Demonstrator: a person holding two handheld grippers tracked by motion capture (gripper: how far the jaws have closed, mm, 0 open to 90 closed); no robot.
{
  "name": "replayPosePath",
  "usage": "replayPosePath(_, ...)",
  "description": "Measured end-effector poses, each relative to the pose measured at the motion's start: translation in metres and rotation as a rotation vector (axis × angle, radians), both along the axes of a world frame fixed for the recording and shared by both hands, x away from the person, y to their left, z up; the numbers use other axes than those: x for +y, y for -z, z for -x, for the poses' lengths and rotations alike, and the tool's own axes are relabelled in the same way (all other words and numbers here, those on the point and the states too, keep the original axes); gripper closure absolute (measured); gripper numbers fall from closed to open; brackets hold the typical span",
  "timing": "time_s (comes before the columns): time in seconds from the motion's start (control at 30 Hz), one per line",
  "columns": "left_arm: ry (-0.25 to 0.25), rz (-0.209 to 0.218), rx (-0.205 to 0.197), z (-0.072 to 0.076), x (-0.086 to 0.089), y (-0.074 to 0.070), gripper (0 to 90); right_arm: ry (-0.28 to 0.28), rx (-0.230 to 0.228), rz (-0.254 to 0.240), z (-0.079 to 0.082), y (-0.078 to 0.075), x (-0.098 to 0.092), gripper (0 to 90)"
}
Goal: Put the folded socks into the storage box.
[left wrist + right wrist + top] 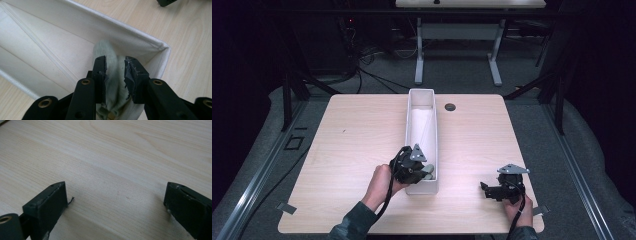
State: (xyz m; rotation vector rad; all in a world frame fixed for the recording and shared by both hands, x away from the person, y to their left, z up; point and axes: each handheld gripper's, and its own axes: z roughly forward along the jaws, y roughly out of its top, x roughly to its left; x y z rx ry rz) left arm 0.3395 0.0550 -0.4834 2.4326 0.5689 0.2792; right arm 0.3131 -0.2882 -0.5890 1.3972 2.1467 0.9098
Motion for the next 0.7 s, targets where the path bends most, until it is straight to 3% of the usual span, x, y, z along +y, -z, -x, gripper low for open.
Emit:
replayPosePath(0.4,-0.010,0.029,-0.012,0.001,0.006,-0.006,70.7,-0.002,0.000,0.001,0.000,0.000,0.000,4.5)
replayPosePath(0.7,-0.037,0.072,-0.025,0.003,0.017,-0.018,58.2,0.000,0.000,0.000,0.000,0.000,0.000,4.5)
